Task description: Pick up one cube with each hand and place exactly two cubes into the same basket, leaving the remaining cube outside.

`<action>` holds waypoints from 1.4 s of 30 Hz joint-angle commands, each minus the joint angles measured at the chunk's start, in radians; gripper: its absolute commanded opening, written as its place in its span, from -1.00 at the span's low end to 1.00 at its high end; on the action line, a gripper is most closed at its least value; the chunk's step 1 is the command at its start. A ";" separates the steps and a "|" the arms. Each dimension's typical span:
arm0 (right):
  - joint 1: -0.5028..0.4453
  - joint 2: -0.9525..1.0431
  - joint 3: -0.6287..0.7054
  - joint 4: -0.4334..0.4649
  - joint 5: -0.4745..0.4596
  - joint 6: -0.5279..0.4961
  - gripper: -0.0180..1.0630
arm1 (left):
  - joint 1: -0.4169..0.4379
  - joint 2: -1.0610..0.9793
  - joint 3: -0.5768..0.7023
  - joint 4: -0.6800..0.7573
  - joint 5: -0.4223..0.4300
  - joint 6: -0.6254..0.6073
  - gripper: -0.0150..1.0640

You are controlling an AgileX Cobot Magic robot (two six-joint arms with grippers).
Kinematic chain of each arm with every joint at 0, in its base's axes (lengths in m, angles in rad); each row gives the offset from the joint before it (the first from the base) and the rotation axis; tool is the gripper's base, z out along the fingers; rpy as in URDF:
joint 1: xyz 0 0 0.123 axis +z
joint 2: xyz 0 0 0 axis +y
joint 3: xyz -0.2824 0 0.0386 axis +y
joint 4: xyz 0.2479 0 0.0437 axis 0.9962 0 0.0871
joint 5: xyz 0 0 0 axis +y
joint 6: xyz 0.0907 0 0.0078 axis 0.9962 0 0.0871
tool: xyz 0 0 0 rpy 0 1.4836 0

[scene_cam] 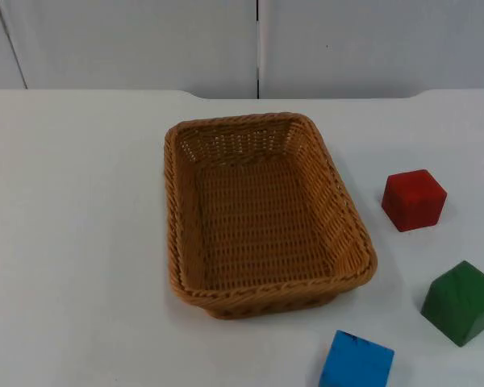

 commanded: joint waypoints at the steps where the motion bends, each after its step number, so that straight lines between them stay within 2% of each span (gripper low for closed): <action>1: -0.007 0.005 -0.003 0.006 -0.001 -0.008 0.98 | 0.003 -0.004 -0.021 -0.021 -0.018 0.000 0.97; 13: -0.007 0.114 -0.046 0.006 -0.011 -0.008 0.98 | 0.003 -0.004 -0.037 -0.042 -0.020 0.000 0.97; 21: -0.007 0.197 -0.046 0.008 -0.014 -0.008 0.98 | 0.003 0.029 -0.037 -0.107 -0.020 0.003 0.97; 28: -0.007 0.294 -0.046 0.008 -0.046 -0.008 0.98 | 0.003 0.097 -0.037 -0.183 -0.047 0.067 0.97; 42: -0.007 0.520 -0.053 0.021 -0.102 -0.005 0.98 | 0.003 0.218 -0.039 -0.334 -0.049 0.170 0.97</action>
